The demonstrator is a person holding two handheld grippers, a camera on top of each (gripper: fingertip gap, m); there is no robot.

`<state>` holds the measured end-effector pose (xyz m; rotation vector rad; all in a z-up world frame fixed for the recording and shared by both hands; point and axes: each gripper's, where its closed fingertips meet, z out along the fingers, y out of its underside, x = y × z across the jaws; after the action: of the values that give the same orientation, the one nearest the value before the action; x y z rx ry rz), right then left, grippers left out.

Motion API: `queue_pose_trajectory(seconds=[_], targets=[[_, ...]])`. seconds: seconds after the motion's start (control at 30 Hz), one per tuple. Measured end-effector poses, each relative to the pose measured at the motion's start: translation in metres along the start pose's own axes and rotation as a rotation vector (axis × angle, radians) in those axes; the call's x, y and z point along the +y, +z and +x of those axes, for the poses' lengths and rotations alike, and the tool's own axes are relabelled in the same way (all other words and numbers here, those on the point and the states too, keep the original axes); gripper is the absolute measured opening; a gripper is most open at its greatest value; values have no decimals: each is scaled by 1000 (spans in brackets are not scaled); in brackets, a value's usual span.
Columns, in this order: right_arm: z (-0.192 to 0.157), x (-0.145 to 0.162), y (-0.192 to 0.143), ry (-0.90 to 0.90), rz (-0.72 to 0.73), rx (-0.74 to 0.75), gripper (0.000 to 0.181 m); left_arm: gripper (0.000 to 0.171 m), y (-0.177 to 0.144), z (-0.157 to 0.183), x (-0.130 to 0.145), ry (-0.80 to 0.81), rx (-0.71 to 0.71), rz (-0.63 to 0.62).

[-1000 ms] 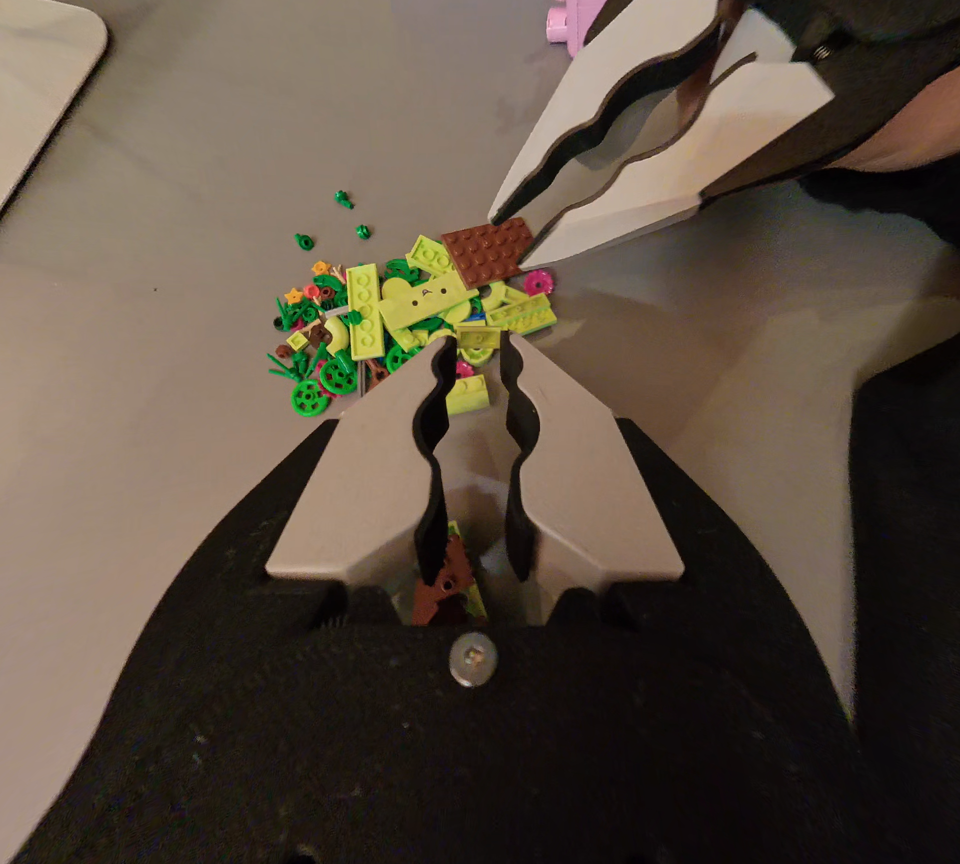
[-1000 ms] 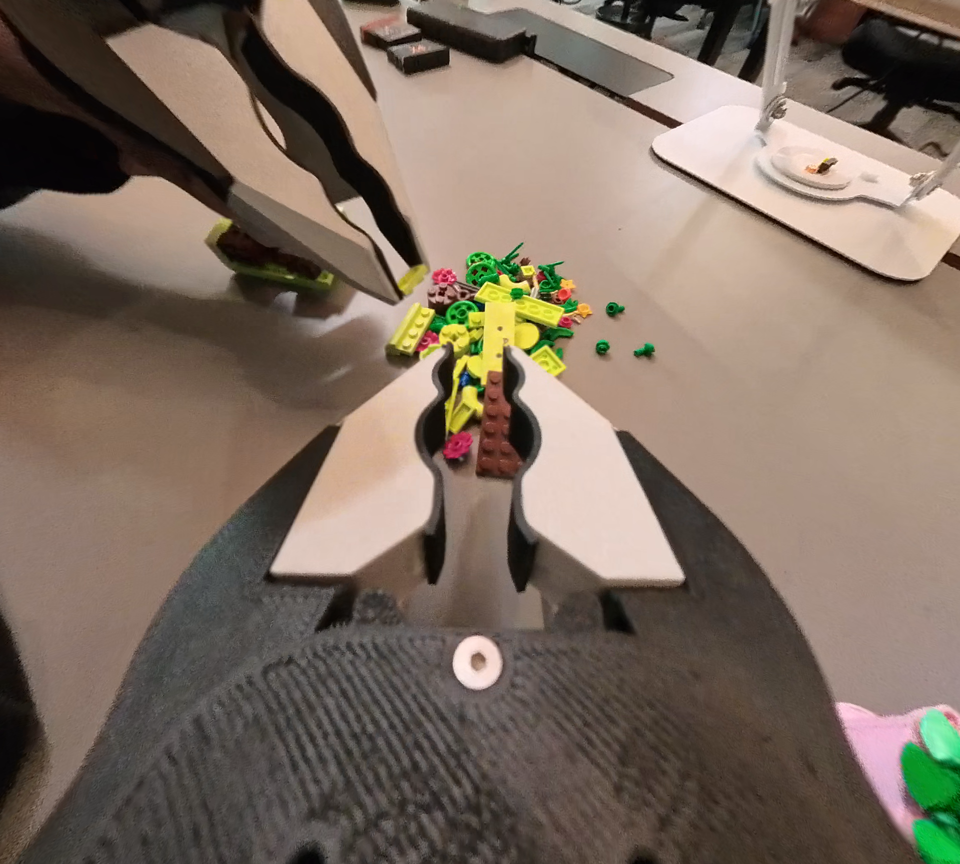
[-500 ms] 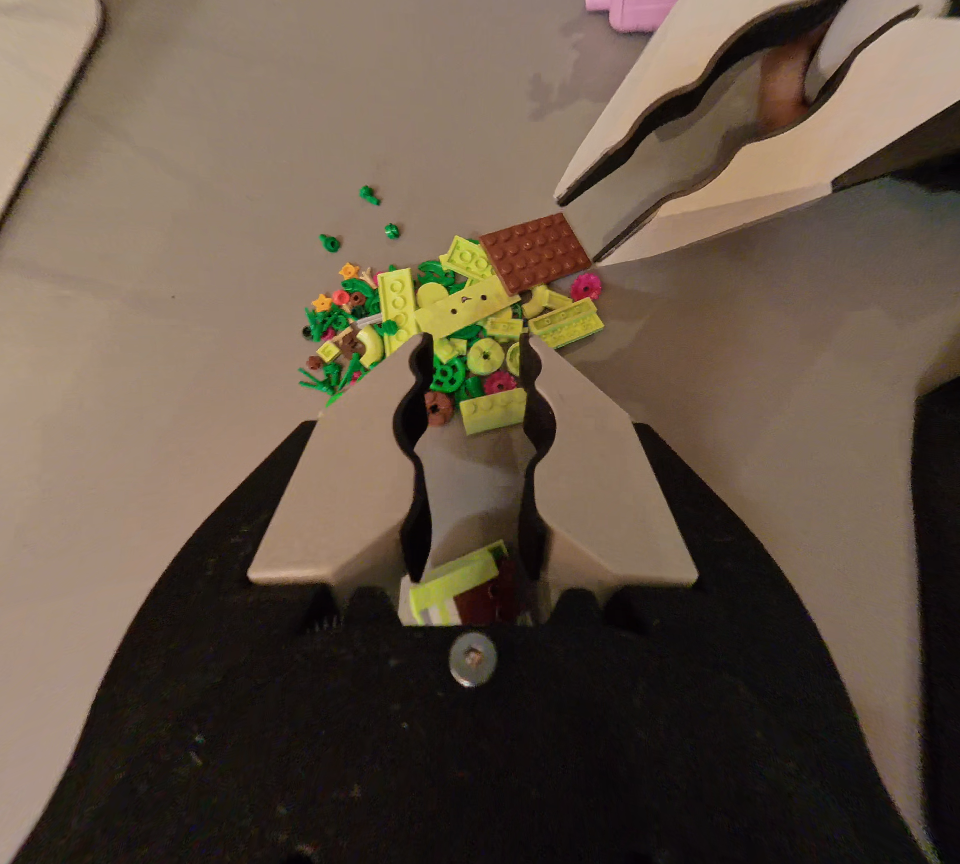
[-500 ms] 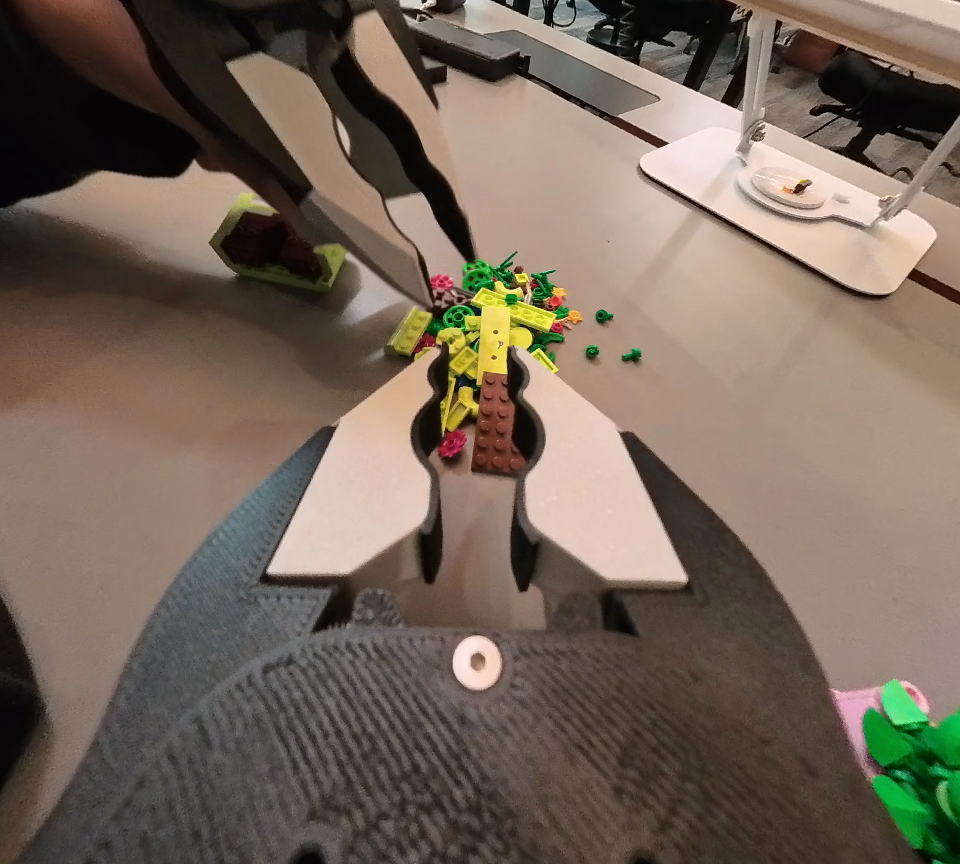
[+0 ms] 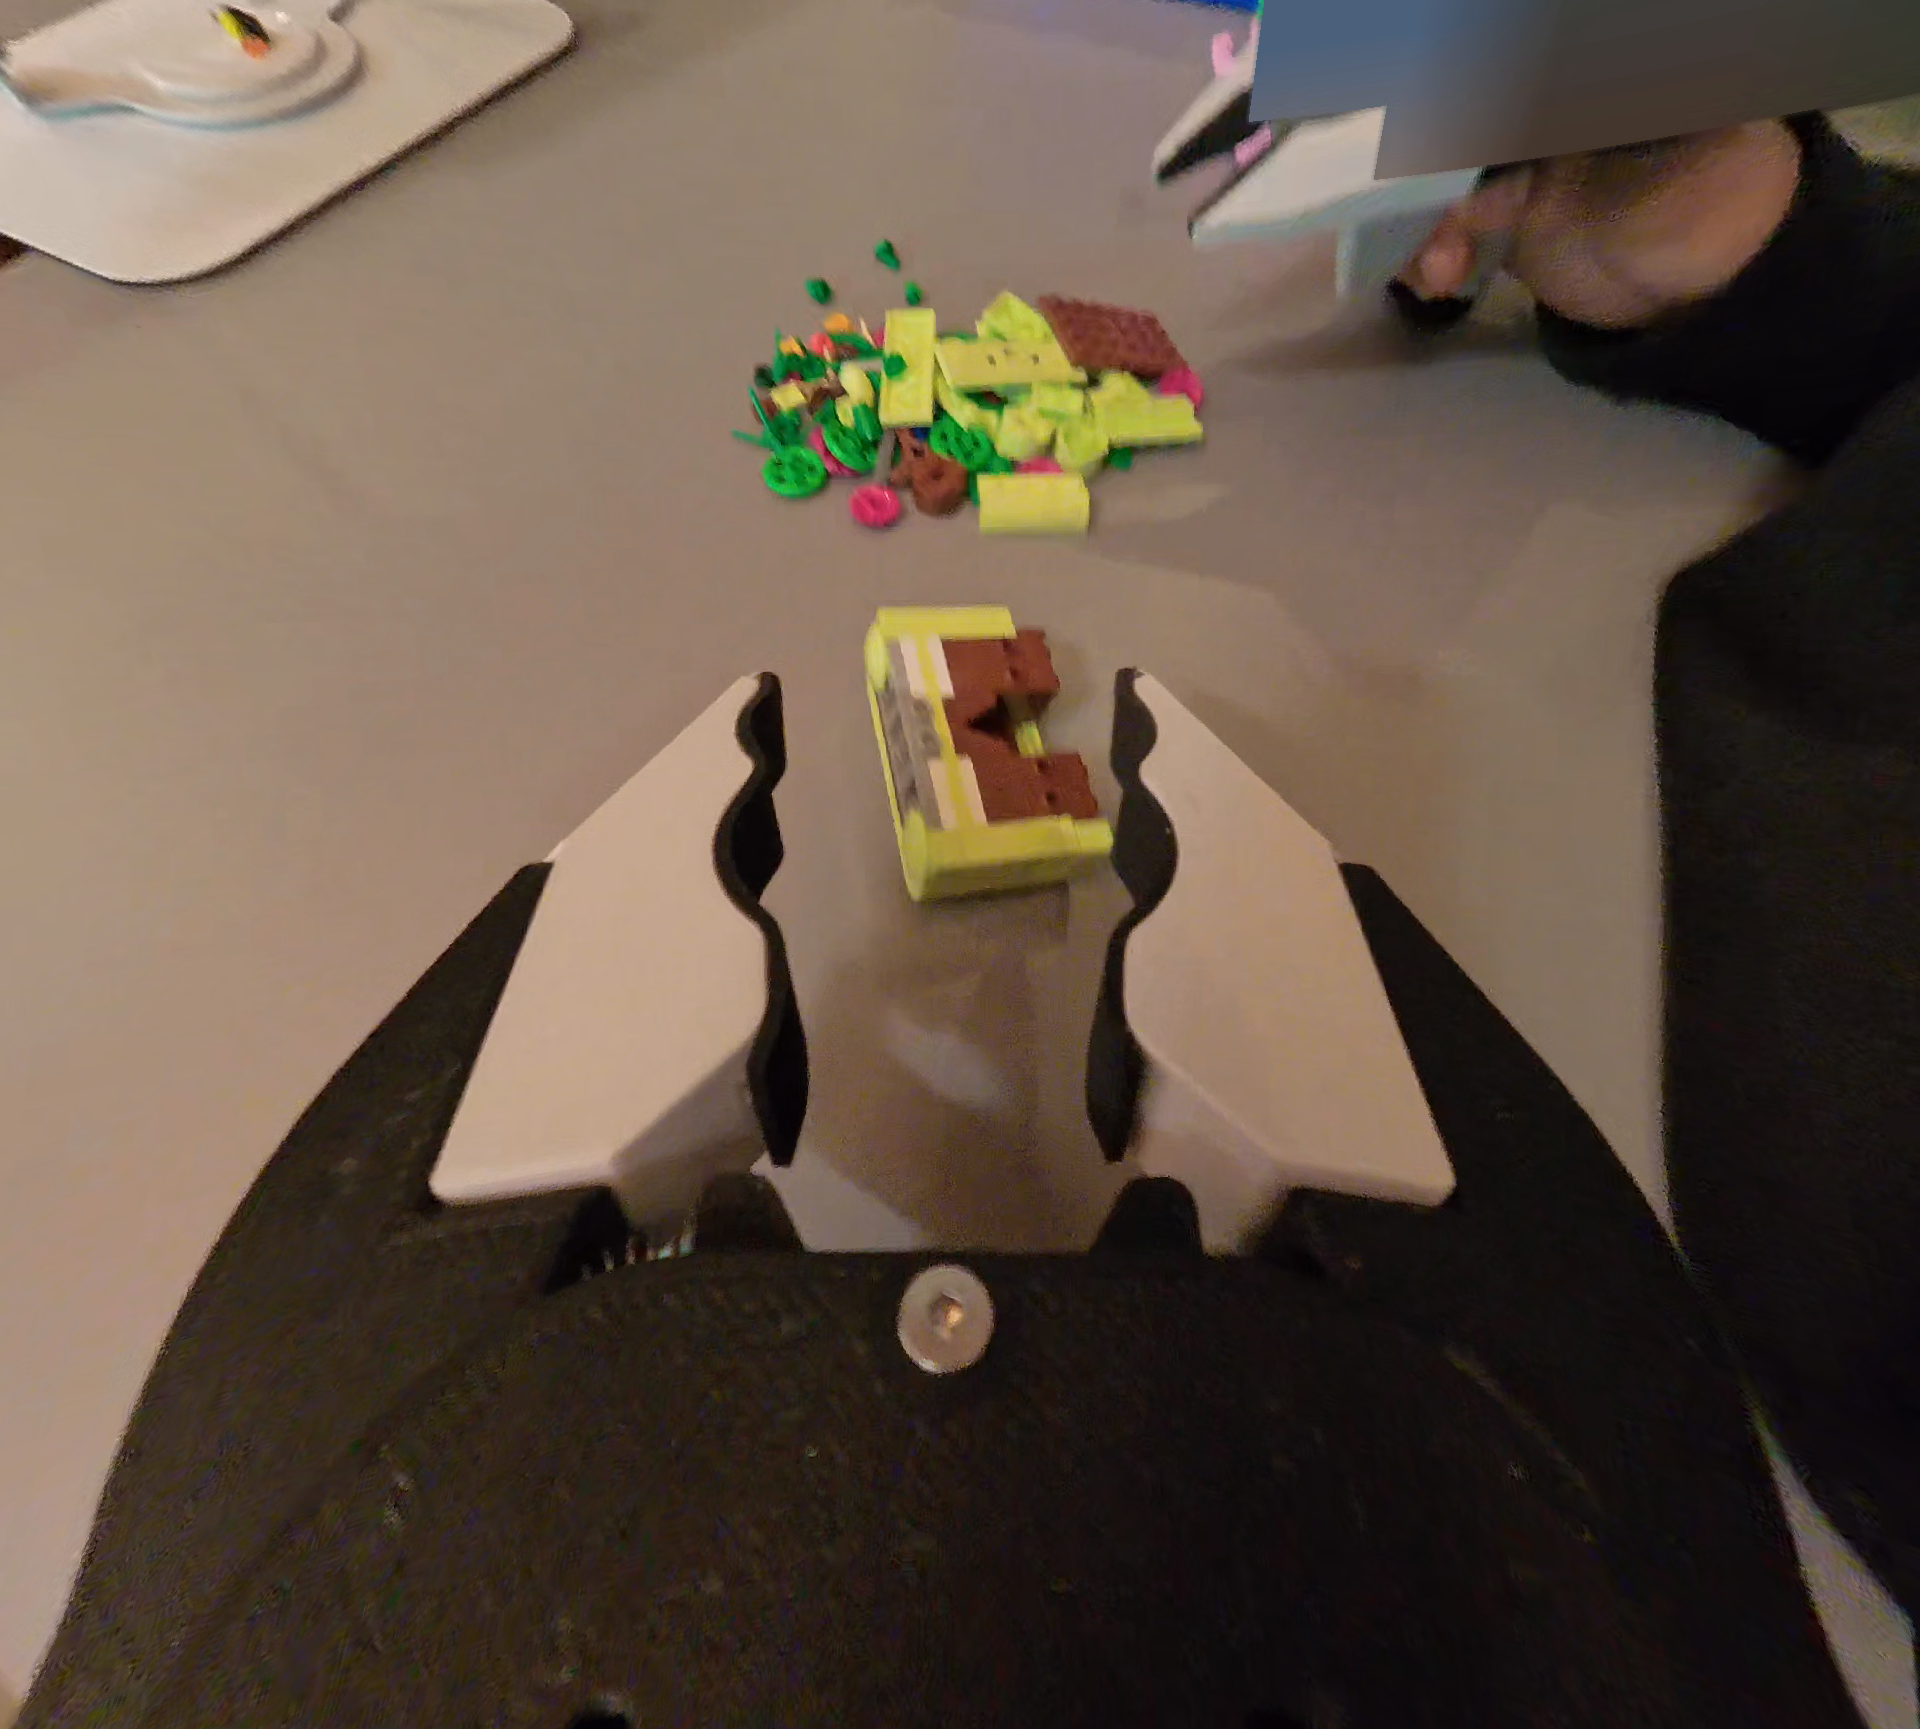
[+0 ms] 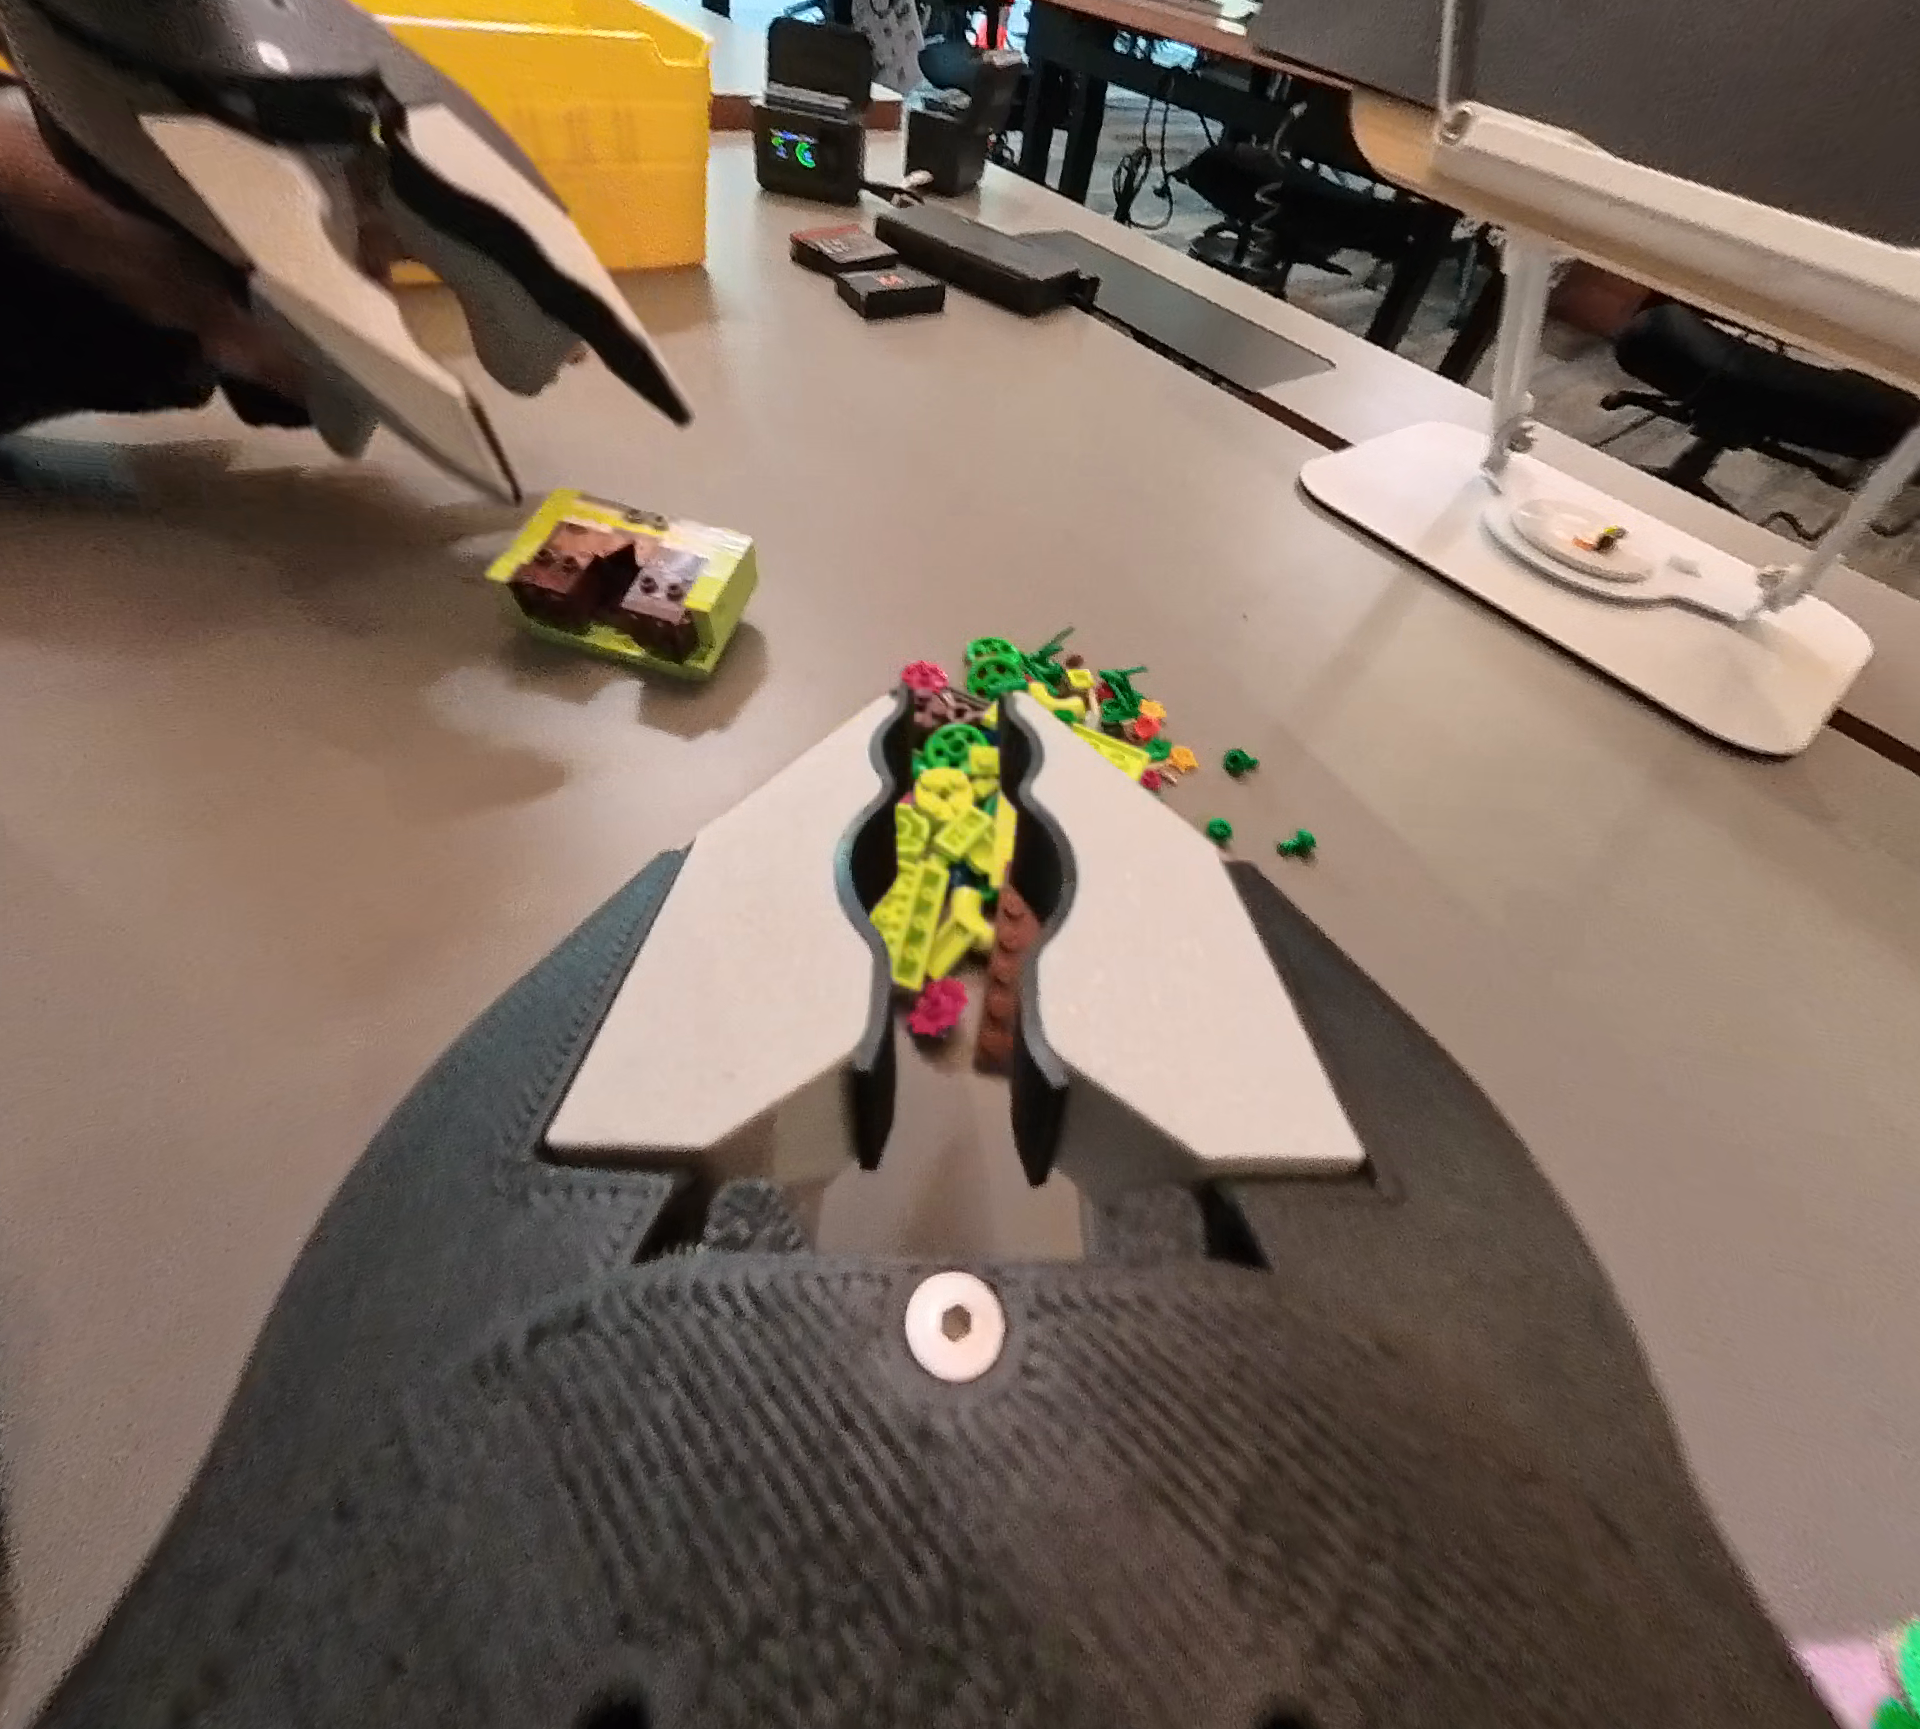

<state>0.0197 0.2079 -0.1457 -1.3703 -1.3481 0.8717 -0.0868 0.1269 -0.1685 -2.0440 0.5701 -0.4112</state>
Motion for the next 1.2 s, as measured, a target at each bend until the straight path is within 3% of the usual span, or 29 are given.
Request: queue_pose_trajectory(seconds=[0.17, 0.5, 0.73, 0.93, 1.13, 1.2], targets=[[-13, -6, 15, -47, 8, -22, 10, 66, 0, -3, 28, 53, -64, -74], [-76, -8, 55, -190, -59, -168, 23, 61, -4, 12, 29, 51, 17, -54], [-99, 8, 63, -310, -156, -221, 23, 54, -2, 11, 32, 45, 18, -79], [-102, 19, 69, -397, -220, -189, 23, 21, -2, 31, 39, 46, 140, -119], [-94, 12, 62, -251, -195, -237, 25, 23, -5, 38, 35, 109, 167, -83], [-91, 5, 55, -150, -153, -283, 20, 35, -6, 39, 22, 170, 133, -6]])
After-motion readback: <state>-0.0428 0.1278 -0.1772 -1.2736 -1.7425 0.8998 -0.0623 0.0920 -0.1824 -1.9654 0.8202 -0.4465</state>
